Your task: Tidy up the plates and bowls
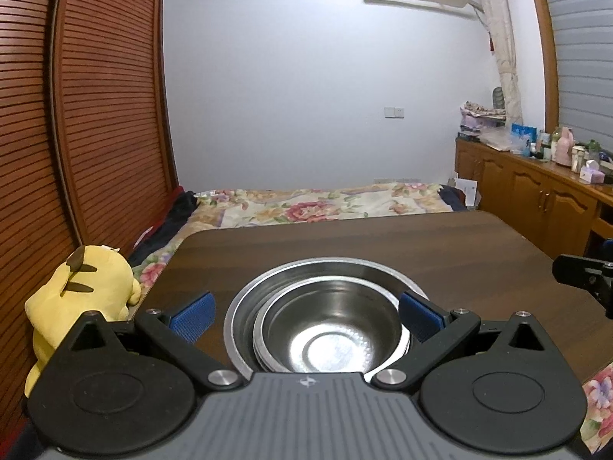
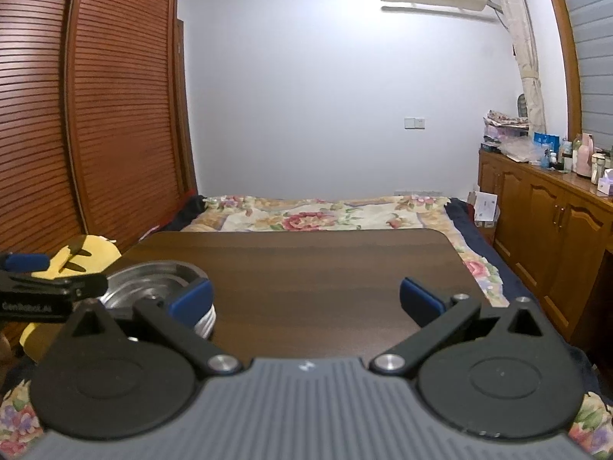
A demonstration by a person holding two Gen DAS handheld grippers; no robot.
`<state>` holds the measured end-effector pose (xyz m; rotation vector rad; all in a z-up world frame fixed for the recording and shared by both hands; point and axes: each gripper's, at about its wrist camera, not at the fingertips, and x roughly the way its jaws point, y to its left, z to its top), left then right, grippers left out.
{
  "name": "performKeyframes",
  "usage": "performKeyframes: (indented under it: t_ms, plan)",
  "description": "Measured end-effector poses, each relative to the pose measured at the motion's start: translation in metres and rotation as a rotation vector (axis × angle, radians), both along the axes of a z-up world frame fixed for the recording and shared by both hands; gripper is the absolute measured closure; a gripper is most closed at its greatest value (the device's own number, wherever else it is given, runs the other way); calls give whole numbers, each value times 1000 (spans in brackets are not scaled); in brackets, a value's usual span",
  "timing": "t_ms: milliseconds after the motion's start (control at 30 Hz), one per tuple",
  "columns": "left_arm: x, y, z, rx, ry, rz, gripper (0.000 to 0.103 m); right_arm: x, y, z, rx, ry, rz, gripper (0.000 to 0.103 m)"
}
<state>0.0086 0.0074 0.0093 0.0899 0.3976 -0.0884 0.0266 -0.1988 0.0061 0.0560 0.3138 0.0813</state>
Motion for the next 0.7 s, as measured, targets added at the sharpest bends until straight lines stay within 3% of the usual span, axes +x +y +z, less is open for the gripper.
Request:
performKeyframes:
  t_ms: [700]
  plan:
    - [-7,0,-34,-18,25,19,0,1,3,-33,-19,20,-29,0]
